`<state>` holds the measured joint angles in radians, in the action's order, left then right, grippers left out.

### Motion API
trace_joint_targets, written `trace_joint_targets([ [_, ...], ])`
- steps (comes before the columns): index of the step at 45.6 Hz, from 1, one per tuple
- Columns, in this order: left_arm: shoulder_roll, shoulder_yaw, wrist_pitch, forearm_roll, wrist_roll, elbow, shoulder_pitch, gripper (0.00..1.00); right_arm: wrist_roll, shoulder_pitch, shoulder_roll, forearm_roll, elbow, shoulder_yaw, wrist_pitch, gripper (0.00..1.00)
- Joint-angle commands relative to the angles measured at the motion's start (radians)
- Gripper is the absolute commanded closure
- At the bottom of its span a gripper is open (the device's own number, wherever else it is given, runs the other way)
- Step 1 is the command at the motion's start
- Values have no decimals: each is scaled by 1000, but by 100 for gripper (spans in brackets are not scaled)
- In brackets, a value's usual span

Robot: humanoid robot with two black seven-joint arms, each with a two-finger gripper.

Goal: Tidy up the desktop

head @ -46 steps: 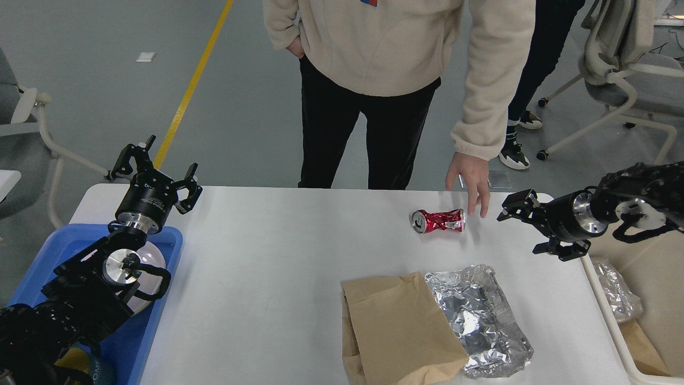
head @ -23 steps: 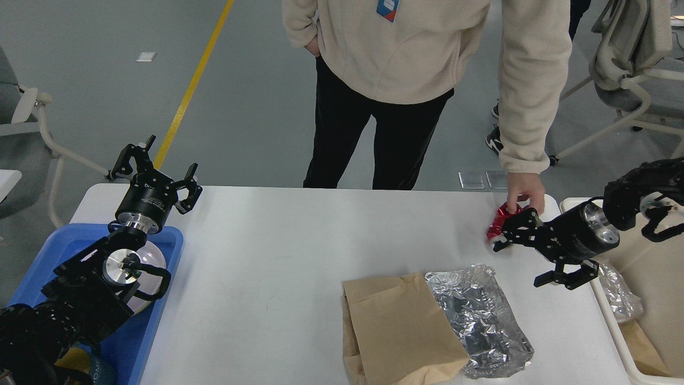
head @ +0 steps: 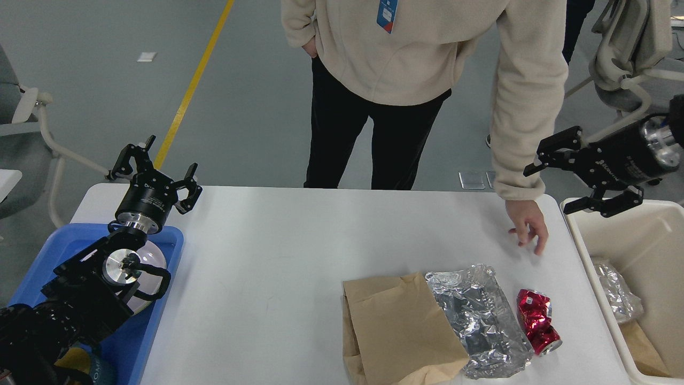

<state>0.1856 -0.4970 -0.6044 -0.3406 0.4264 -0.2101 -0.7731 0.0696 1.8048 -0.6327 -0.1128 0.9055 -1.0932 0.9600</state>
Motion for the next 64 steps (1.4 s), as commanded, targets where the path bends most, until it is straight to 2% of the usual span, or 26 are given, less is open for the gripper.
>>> trace_joint_targets([
  [1,0,0,0,0,0,0,0,3,1,4,1,-1,-8,-4,0,0],
  [15,0,0,0,0,0,0,0,3,4,22,41,-21,-3,-71,0,0],
  [25,0,0,0,0,0,0,0,3,13,-81,65,-30,-11,-100,0,0],
  [32,0,0,0,0,0,0,0,3,71,-68,70,-56,-22,-103,0,0],
  [39,0,0,0,0,0,0,0,3,62,-61,186,-12,-92,-123,0,0],
  [44,0,0,0,0,0,0,0,3,62,-59,258,126,-151,-166,0,0],
  [55,0,0,-2,0,0,0,0,3,59,-82,369,272,-149,-169,0,0],
  [64,0,0,0,0,0,0,0,3,58,-154,447,275,-142,-162,0,0],
])
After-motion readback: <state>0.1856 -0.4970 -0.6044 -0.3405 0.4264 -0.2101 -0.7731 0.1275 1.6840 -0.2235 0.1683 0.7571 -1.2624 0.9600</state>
